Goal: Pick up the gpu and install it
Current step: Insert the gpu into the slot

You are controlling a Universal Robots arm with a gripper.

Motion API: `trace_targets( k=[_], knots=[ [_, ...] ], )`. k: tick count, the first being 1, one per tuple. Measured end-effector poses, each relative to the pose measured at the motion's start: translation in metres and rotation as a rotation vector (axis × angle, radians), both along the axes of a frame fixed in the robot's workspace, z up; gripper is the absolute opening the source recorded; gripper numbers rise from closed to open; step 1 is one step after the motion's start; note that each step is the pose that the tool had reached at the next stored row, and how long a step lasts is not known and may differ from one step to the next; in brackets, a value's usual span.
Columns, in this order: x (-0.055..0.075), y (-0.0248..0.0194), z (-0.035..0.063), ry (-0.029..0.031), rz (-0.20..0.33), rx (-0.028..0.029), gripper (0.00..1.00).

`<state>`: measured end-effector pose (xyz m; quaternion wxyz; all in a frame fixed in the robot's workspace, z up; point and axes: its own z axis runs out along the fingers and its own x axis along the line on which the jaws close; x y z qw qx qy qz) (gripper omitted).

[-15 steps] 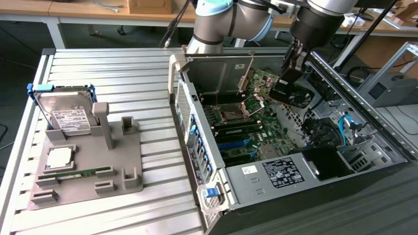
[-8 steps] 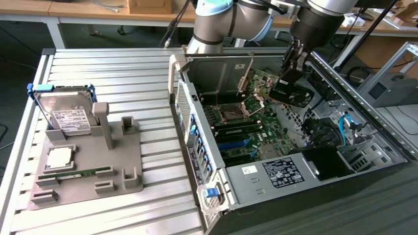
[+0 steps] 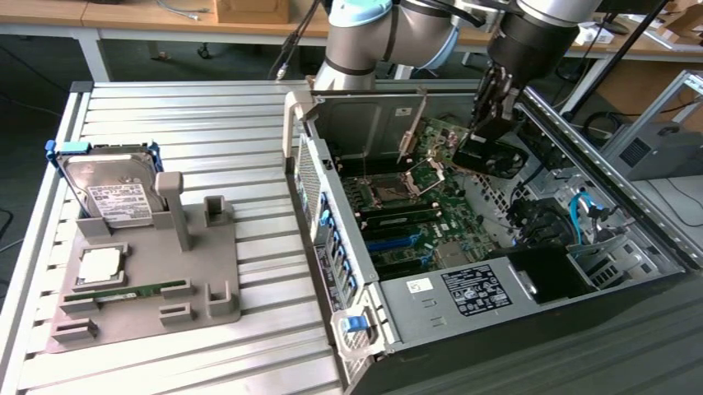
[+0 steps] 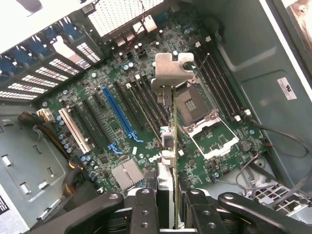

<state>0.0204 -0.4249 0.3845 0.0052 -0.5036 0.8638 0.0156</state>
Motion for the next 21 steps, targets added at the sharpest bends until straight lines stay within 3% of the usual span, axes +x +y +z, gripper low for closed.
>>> trace_targets(
  k=[8, 21],
  knots=[
    [0.0, 0.0, 0.0, 0.0, 0.082, 0.0, 0.27],
    [0.0, 0.0, 0.0, 0.0001, 0.157, 0.0, 0.27]
  ],
)
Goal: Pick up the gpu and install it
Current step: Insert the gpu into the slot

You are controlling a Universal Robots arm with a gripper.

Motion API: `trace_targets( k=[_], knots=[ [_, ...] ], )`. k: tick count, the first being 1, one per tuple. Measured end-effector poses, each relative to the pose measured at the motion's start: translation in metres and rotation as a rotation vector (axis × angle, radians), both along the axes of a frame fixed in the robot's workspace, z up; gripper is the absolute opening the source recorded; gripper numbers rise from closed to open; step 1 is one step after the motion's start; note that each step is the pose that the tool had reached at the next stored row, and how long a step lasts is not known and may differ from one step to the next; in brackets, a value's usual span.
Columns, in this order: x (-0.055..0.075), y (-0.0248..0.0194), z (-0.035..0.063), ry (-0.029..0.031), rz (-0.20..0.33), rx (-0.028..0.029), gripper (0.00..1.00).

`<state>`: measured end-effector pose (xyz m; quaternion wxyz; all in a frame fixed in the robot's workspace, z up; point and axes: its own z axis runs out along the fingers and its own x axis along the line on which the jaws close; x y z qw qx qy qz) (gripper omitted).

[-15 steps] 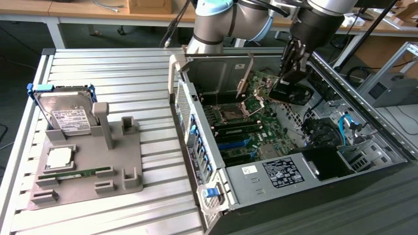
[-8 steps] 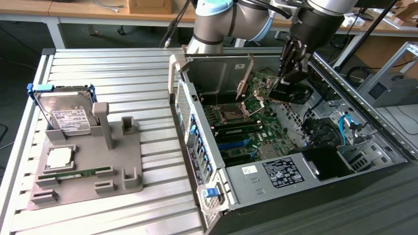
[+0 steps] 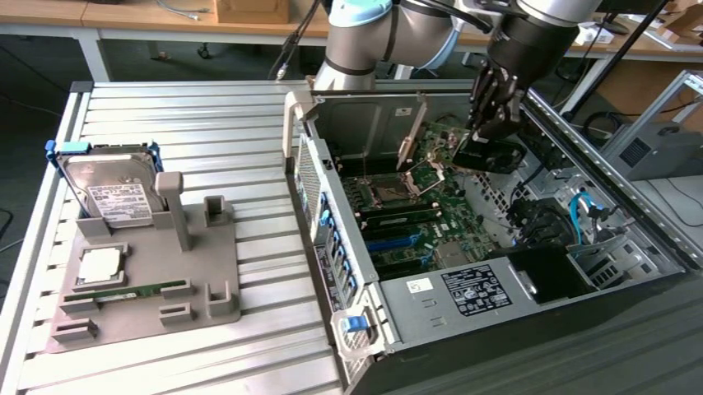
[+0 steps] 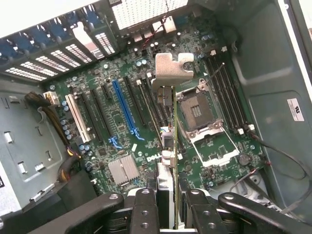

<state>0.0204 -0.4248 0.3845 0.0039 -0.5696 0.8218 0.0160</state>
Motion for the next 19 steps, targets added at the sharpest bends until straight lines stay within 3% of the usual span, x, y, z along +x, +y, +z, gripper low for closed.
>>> trace_targets(
  k=[19],
  knots=[
    [0.0, 0.0, 0.0, 0.0, 0.104, 0.0001, 0.27]
  ],
)
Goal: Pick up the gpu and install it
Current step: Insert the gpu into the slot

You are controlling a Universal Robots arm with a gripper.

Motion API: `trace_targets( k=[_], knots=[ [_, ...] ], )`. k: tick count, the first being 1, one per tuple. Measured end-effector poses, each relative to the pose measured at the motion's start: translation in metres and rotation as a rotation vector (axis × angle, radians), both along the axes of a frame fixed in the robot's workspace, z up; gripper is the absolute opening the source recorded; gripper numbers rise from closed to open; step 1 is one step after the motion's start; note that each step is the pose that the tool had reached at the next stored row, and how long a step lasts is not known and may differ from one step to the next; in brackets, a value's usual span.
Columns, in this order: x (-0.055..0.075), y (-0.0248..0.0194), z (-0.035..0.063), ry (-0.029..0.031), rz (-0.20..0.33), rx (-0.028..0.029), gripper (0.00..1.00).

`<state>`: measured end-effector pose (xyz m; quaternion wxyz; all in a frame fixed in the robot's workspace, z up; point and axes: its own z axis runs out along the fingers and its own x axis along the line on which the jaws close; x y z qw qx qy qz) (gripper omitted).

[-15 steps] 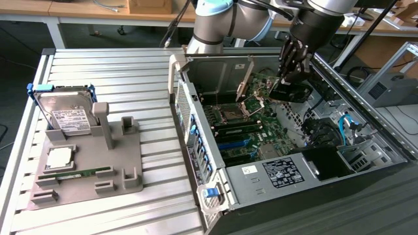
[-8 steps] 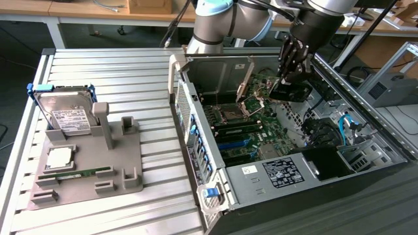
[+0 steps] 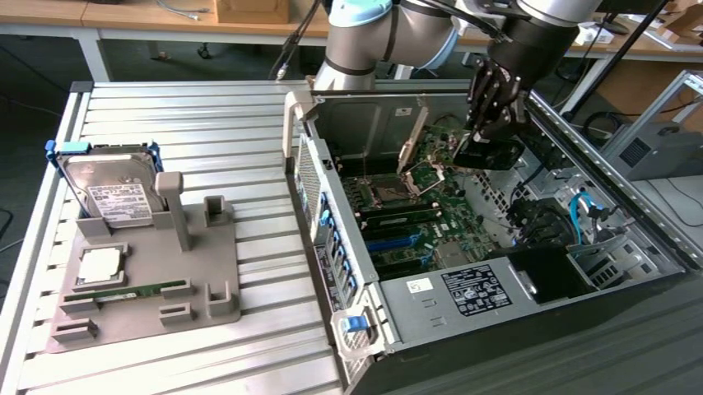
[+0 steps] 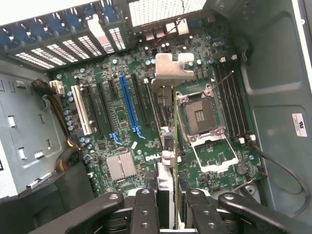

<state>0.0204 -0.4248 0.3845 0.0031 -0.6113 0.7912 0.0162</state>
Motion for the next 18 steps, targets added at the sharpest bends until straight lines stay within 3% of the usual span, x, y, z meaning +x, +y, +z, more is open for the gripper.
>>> trace_targets(
  k=[18],
  knots=[
    [0.0, 0.0, 0.0, 0.0, 0.097, 0.0, 0.27]
  ],
)
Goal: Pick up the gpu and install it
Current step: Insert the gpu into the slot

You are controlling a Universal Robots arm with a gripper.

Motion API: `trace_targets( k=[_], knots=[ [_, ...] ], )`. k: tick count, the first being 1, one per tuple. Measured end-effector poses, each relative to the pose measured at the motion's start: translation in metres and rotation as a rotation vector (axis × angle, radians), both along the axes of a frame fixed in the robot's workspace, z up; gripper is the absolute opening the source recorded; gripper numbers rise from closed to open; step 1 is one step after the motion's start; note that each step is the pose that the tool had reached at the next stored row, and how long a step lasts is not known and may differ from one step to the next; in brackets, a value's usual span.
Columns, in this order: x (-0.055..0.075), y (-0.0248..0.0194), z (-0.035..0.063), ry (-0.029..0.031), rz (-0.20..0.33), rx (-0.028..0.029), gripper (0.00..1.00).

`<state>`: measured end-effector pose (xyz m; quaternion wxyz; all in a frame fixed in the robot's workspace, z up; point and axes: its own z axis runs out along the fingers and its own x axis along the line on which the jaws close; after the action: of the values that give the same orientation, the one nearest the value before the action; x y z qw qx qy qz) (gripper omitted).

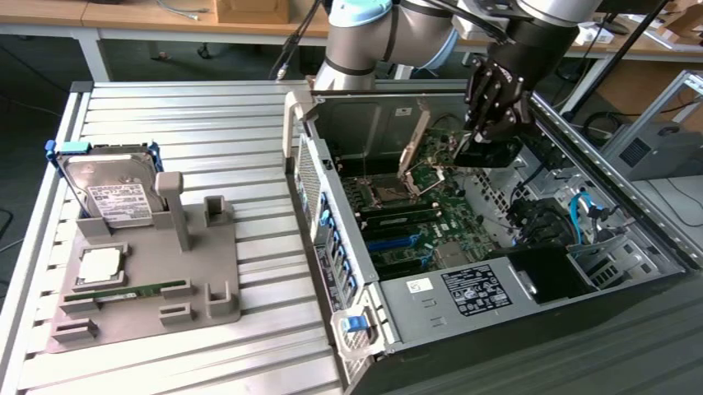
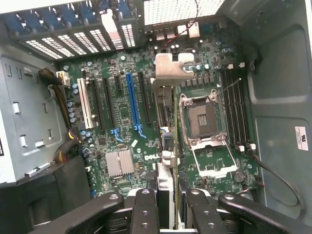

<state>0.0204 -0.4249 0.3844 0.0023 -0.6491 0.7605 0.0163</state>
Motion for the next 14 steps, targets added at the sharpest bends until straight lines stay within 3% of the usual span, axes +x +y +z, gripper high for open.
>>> trace_targets(
  k=[14],
  knots=[
    [0.0, 0.0, 0.0, 0.0, 0.077, -0.0001, 0.27]
  ],
)
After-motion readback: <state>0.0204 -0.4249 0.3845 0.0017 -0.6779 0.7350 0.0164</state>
